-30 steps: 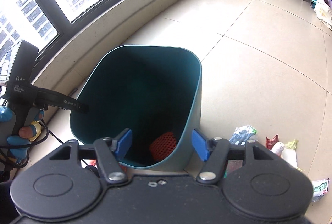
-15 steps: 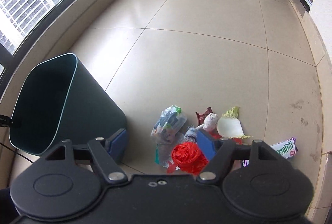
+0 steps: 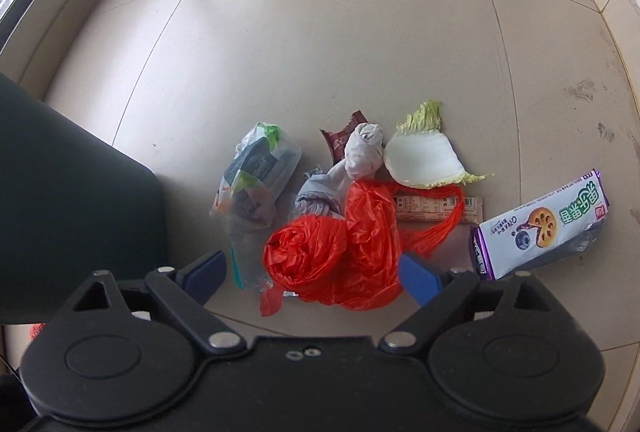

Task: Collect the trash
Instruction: 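Move the right gripper back to the pile and grasp the red plastic bag, then lift the red plastic bag into the bin and open the right gripper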

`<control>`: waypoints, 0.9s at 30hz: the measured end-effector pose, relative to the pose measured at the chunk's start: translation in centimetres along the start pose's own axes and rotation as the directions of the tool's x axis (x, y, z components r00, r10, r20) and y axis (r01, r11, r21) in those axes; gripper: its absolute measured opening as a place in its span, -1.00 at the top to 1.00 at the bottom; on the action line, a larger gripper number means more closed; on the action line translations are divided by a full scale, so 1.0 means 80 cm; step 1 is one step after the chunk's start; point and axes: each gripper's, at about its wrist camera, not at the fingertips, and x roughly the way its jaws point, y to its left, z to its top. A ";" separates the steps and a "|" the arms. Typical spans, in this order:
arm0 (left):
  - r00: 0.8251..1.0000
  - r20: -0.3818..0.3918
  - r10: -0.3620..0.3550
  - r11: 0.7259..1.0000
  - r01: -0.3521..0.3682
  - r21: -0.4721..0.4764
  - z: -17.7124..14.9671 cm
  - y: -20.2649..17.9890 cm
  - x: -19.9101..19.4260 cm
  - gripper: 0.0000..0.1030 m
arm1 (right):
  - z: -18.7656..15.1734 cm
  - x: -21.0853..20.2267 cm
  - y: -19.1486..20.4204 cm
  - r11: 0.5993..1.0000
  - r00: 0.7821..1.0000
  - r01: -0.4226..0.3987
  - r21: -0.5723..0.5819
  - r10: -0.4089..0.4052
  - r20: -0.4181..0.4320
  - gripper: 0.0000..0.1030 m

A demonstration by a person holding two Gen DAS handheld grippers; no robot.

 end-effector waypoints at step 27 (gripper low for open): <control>1.000 0.005 0.014 1.000 -0.014 0.008 -0.003 -0.004 0.001 0.86 | -0.026 0.021 -0.001 0.997 0.996 0.074 0.030 -0.073 -0.053 0.06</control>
